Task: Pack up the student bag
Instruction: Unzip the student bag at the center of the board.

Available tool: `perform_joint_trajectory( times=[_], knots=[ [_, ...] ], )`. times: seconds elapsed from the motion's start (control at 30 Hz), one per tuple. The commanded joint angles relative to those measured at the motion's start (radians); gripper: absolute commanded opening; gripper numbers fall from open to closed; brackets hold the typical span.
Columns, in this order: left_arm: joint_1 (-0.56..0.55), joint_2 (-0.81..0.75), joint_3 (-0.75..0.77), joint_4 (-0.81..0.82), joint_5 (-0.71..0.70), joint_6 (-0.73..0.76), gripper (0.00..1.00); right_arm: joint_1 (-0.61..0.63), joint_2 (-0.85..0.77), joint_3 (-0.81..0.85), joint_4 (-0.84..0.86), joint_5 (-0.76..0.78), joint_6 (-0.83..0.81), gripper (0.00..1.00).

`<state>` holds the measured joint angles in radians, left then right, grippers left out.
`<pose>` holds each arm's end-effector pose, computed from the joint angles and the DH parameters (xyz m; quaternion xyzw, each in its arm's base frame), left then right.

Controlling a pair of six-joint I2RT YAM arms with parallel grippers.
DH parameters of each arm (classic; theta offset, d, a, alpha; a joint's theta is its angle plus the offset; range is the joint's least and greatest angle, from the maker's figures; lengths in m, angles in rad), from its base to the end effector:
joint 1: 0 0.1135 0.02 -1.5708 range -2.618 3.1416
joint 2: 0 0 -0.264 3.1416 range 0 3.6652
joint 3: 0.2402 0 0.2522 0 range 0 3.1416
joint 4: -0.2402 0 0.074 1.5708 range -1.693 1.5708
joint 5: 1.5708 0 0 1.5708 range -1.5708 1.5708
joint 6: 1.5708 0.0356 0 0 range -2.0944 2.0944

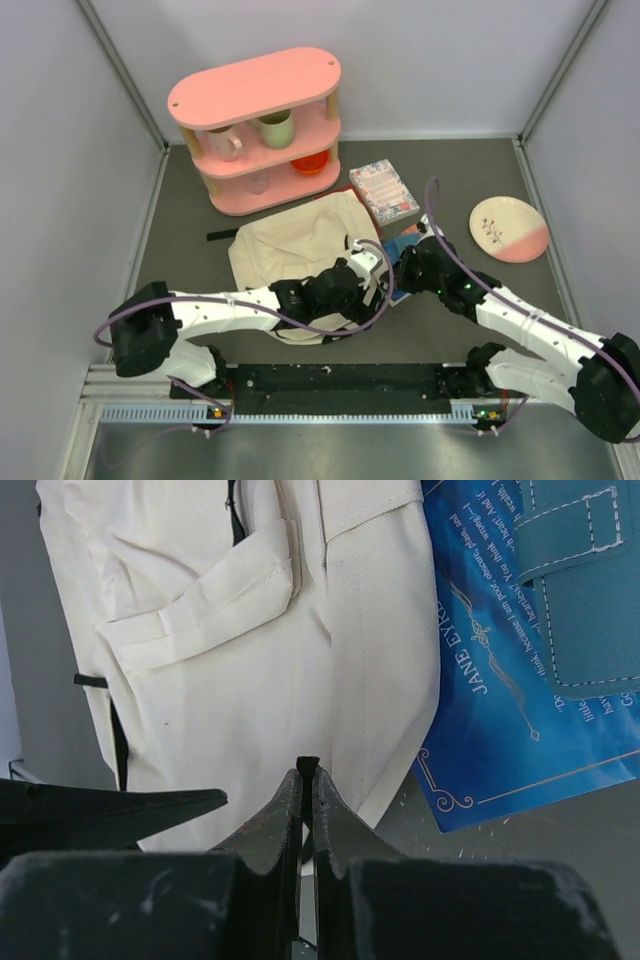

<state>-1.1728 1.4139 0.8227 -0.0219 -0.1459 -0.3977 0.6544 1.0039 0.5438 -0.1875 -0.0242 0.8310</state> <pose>0.1229 -0.2791 0.2247 0.3034 0.8322 -0.2791 0.3707 0.1675 0.1296 0.2151 0.0736 0.8923 0.3092 0.3207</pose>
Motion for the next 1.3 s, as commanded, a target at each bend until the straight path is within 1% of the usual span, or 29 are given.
perform_joint_trajectory(
  times=[0.0,0.13,0.2,0.27,0.3,0.33,0.37,0.4,0.43,0.5,0.53,0.73,0.93,1.07,1.13,1.27],
  knots=[
    [0.004,0.039,-0.014,0.051,-0.026,-0.026,0.89,0.010,0.007,0.057,0.010,0.021,0.005,0.00],
    [0.005,0.066,-0.017,0.042,-0.081,-0.044,0.85,0.010,0.007,0.074,0.007,0.021,0.003,0.00],
    [0.007,0.079,-0.019,0.042,-0.101,-0.049,0.80,0.008,0.009,0.084,0.003,0.021,0.002,0.00],
    [0.013,0.088,-0.020,0.045,-0.101,-0.053,0.73,0.008,0.012,0.088,0.003,0.021,0.000,0.00],
    [0.015,0.095,-0.022,0.048,-0.098,-0.053,0.66,0.008,0.013,0.090,0.002,0.021,0.000,0.00],
    [0.015,0.097,-0.022,0.046,-0.095,-0.052,0.51,0.008,0.015,0.091,0.002,0.021,-0.001,0.00],
    [0.013,0.099,-0.025,0.050,-0.089,-0.052,0.39,0.010,0.019,0.091,0.002,0.021,0.000,0.00],
    [0.015,0.096,-0.034,0.054,-0.069,-0.050,0.31,0.008,0.025,0.096,0.003,0.021,-0.003,0.00],
    [0.013,0.092,-0.042,0.057,-0.058,-0.050,0.15,0.008,0.032,0.097,0.002,0.021,-0.004,0.00],
    [0.013,0.085,-0.056,0.050,-0.020,-0.052,0.03,0.008,0.062,0.110,0.005,0.021,-0.004,0.00],
    [0.015,0.083,-0.060,0.047,-0.002,-0.052,0.00,0.008,0.074,0.114,0.008,0.021,-0.006,0.00],
    [0.012,0.045,-0.131,0.053,0.118,-0.027,0.00,0.004,0.186,0.151,0.068,0.021,-0.021,0.00],
    [0.013,-0.042,-0.235,0.054,0.141,-0.016,0.00,-0.016,0.301,0.229,0.105,0.021,-0.053,0.00],
    [0.013,-0.072,-0.255,0.053,0.141,-0.026,0.00,-0.030,0.325,0.237,0.115,0.021,-0.058,0.00],
    [0.013,-0.070,-0.258,0.054,0.173,-0.032,0.00,-0.033,0.326,0.237,0.115,0.007,-0.058,0.00],
    [0.013,-0.073,-0.249,0.048,0.181,-0.044,0.00,-0.033,0.296,0.216,0.126,-0.034,-0.064,0.00]
  ],
)
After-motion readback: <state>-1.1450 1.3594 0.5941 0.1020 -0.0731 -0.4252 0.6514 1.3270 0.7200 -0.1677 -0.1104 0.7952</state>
